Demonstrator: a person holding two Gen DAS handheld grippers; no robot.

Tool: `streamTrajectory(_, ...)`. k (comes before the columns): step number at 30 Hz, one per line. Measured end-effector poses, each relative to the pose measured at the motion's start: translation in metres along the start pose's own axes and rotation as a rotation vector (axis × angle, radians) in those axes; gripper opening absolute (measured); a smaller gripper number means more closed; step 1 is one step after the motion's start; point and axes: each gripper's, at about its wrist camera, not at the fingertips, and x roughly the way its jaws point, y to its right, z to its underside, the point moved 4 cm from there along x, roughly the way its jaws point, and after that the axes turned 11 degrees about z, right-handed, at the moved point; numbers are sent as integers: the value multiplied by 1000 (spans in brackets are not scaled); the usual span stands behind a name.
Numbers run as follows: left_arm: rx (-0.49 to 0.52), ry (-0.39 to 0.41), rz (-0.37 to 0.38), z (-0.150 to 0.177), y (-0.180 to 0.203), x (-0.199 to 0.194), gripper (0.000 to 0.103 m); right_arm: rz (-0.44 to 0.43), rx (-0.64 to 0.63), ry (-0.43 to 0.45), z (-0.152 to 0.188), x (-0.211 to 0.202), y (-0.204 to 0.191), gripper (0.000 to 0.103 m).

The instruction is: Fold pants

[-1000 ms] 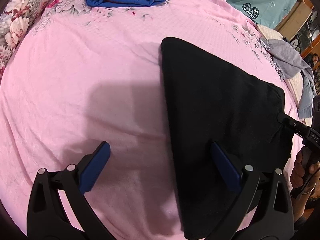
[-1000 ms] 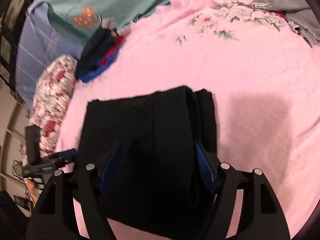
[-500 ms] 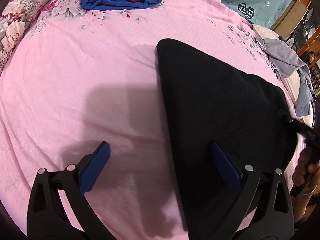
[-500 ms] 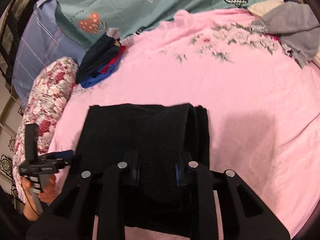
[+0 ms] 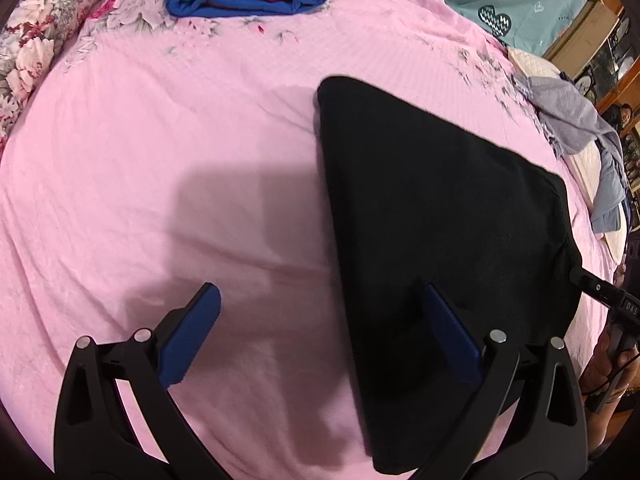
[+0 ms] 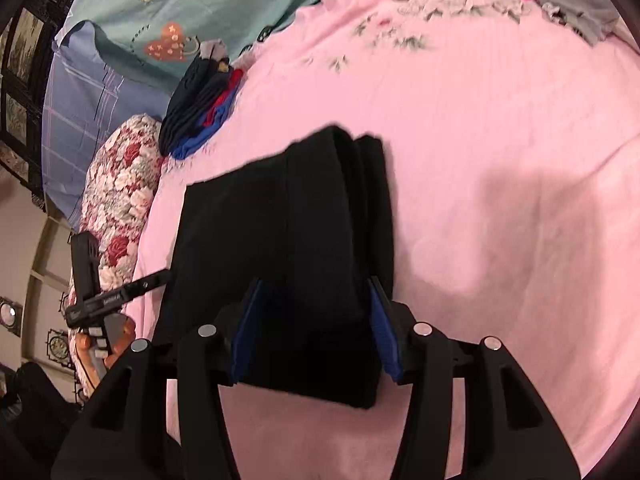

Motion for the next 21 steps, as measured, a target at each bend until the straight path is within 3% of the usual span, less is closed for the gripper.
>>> streamTrajectory(8,27,18,-26,1,6,5,101,72,-53,41,-6,14,-14,52)
streamTrajectory(13,45,14,-46,1,7,2,101,185,-132,76,-4,12,-23,36)
streamTrajectory(16,67,29,-29,-4,9,-7,101,222,-143,103,-2,-3,-24,36)
streamTrajectory(17,72,41,-31,-7,9,-10,101,242,-156,95,-1,-1,-23,38)
streamTrajectory(18,74,54,-37,-11,9,-13,101,262,-166,61,1,5,-21,45)
streamTrajectory(19,74,70,-47,-18,8,-17,101,279,-164,39,1,10,-19,60)
streamTrajectory(21,65,99,-57,-30,8,-23,101,341,-173,63,-6,4,-17,66)
